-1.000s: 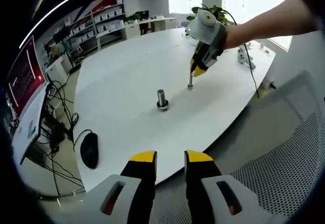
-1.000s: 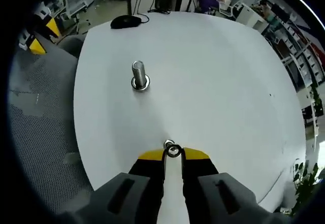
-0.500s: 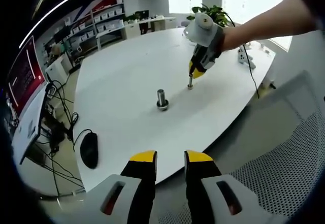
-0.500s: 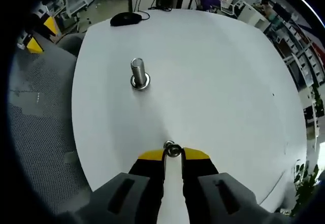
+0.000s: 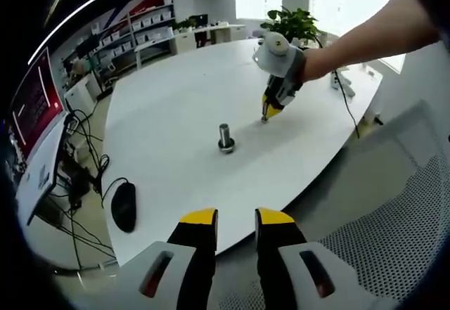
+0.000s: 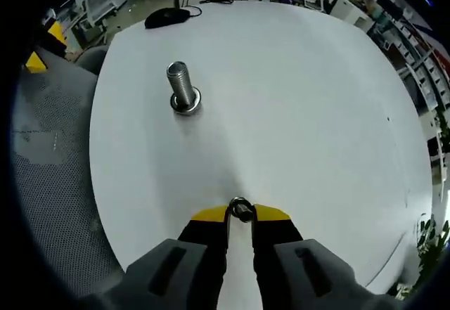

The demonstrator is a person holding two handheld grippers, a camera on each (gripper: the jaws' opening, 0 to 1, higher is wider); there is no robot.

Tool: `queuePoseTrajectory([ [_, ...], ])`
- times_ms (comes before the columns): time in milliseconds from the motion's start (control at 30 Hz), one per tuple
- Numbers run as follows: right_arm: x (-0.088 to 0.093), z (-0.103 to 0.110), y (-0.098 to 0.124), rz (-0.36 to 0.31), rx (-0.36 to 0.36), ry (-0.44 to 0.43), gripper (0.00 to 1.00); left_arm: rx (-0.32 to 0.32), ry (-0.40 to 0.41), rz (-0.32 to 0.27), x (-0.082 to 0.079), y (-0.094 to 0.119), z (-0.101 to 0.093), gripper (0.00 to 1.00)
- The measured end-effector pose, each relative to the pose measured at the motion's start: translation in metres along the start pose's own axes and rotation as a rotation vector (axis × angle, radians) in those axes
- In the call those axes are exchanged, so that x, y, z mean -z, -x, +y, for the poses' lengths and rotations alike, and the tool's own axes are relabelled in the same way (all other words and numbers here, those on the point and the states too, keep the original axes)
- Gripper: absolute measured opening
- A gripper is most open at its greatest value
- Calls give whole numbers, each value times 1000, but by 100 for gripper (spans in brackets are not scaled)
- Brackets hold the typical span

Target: Place the washer onto the threaded stud by aligning its center hole with the stud, sliding it down to the base, and recovering from edge contact or off-axis alignment until the washer reaches the visible bottom stop.

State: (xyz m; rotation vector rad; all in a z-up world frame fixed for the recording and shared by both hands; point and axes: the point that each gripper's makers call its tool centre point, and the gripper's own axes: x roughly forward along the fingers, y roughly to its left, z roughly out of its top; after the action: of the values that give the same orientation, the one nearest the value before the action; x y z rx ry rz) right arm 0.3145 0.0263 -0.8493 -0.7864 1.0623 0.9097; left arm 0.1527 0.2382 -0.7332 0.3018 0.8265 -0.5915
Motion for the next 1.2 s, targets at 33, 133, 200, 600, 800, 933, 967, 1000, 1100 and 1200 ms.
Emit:
queuePoseTrajectory([
  [33,0,0,-1,0,1,0,14,-1,0,1,0,0,0,19],
  [133,3,0,-4,6,0,-2,14,-1,3,-2,0,0,1,19],
  [200,4,1,-5,10,2,7,15,-2,6,0,0,0,1,18],
  [600,6,-1,-2,-4,10,-25,19,1,7,7,1,0,1,18],
  [800,13,0,6,-8,28,-1,20,4,2,15,3,-1,0,18],
  [933,14,-3,14,-38,34,-27,21,5,4,15,3,-1,0,18],
  [967,15,-3,16,-44,37,-32,21,5,5,14,3,-1,0,18],
  [1000,15,-3,20,-54,34,-52,22,5,5,15,3,-1,0,18],
  [1100,13,-4,29,-97,38,-91,22,4,7,18,4,-1,0,18],
  [1200,17,-2,36,-111,37,-102,24,3,7,22,5,-1,0,18],
])
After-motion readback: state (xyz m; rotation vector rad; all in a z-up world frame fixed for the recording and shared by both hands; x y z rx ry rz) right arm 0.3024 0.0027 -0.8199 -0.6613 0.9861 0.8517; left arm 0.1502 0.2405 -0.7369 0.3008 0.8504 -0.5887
